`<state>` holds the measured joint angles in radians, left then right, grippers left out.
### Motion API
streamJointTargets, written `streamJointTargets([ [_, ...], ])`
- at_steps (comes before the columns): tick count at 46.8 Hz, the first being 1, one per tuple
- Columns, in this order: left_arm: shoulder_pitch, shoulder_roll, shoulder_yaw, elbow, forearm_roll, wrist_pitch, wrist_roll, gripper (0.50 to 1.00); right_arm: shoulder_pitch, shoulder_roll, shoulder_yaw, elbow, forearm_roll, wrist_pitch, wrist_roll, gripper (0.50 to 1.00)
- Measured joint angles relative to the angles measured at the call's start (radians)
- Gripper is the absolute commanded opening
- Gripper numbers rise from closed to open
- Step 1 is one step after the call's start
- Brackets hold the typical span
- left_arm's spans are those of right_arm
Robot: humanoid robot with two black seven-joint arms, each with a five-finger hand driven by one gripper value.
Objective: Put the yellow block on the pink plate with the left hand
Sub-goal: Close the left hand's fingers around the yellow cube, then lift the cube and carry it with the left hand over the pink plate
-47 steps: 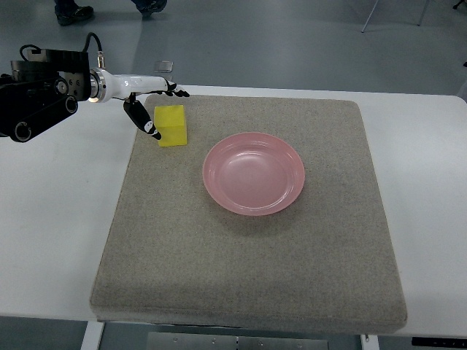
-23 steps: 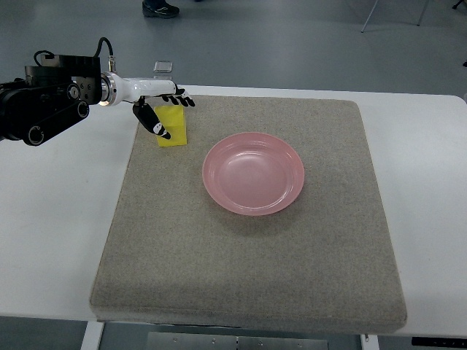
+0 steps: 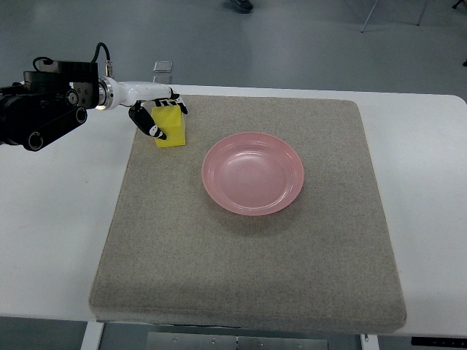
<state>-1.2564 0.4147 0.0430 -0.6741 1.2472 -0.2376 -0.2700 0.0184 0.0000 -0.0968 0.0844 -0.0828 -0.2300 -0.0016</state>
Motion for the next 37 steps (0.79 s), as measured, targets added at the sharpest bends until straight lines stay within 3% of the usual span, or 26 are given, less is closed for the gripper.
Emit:
streamJointTargets([
  [5, 0.000, -0.010, 0.000, 0.013, 0.001, 0.007, 0.001, 0.576, 0.000, 0.000, 0.000, 0.000, 0.000, 0.000, 0.000, 0.924],
  [7, 0.001, -0.015, 0.000, 0.023, 0.001, 0.015, 0.001, 0.504, 0.000, 0.000, 0.000, 0.000, 0.000, 0.000, 0.000, 0.924],
  [37, -0.040, -0.028, -0.015, 0.043, -0.025, 0.038, 0.002, 0.500, 0.000, 0.000, 0.000, 0.000, 0.000, 0.000, 0.000, 0.924],
])
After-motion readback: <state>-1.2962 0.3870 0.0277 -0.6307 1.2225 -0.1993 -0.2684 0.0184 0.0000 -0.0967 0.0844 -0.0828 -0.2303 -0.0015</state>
